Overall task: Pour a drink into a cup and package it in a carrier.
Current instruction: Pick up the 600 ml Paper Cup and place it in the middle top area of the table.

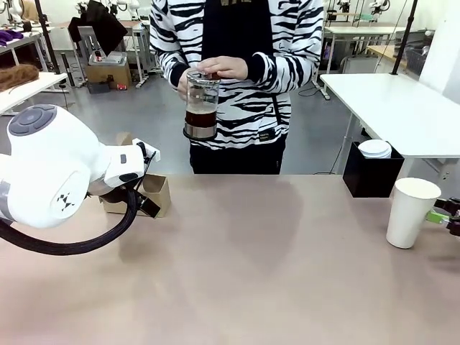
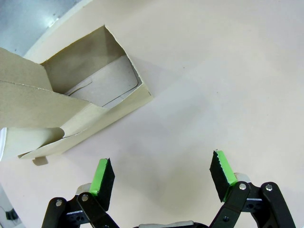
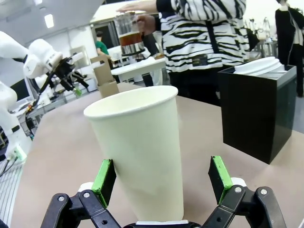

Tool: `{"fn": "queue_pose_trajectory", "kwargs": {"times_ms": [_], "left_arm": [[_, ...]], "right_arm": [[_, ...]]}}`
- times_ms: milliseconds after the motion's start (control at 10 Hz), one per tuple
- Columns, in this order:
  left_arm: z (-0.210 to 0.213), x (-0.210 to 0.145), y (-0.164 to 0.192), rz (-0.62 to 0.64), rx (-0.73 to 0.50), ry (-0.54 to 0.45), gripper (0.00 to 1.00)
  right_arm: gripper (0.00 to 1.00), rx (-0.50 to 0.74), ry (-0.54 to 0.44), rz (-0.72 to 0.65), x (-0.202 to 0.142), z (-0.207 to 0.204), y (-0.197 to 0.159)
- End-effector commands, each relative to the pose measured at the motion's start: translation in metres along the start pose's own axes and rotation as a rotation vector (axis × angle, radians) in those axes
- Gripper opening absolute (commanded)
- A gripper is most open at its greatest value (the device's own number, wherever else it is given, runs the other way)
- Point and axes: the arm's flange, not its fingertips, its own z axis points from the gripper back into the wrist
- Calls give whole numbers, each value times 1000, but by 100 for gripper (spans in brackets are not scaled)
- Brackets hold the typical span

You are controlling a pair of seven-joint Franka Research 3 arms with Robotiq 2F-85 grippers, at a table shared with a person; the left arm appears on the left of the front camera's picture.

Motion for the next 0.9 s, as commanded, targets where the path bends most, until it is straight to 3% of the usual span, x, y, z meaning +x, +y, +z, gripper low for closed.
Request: {"fn": "queue_pose_trajectory", "kwargs": {"times_ms": [0, 800], "left_arm": [[0, 0, 0, -1, -1, -1, 100], [0, 0, 0, -1, -1, -1, 100]], "right_arm": [[100, 35, 29, -38, 1, -9, 0], [100, 197, 63, -32, -11, -74, 15]]}}
